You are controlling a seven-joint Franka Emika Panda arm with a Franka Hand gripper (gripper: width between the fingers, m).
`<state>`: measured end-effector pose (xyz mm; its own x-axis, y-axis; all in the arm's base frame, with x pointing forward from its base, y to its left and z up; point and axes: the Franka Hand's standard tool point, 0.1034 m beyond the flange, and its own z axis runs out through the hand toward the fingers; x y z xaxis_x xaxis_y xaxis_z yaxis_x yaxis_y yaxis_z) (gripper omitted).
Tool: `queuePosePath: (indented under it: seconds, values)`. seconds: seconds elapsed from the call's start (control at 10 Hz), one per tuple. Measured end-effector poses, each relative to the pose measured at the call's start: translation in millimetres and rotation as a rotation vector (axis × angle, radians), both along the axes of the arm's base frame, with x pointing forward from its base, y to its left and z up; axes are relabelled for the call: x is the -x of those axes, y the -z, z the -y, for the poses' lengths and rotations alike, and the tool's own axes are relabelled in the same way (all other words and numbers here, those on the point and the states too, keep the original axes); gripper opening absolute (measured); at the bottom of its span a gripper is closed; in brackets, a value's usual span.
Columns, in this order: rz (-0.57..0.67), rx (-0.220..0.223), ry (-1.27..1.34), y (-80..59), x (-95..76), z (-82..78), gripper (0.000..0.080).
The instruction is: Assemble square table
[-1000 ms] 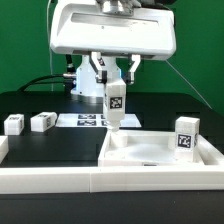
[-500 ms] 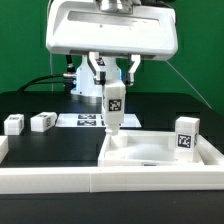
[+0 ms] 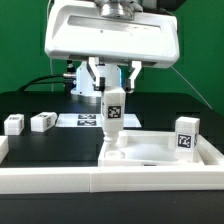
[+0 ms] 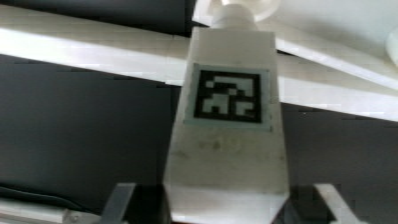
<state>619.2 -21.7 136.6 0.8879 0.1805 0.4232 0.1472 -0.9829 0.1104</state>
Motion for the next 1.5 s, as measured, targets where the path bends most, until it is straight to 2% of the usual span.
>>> queuePosePath:
  seconds: [0.8, 1.5]
  values:
    - [0.041, 0.023, -0.001, 15.5, 6.6, -2.5, 0.0287]
    - [0.039, 0.021, -0.008, 17.1, 7.4, -7.5, 0.0287]
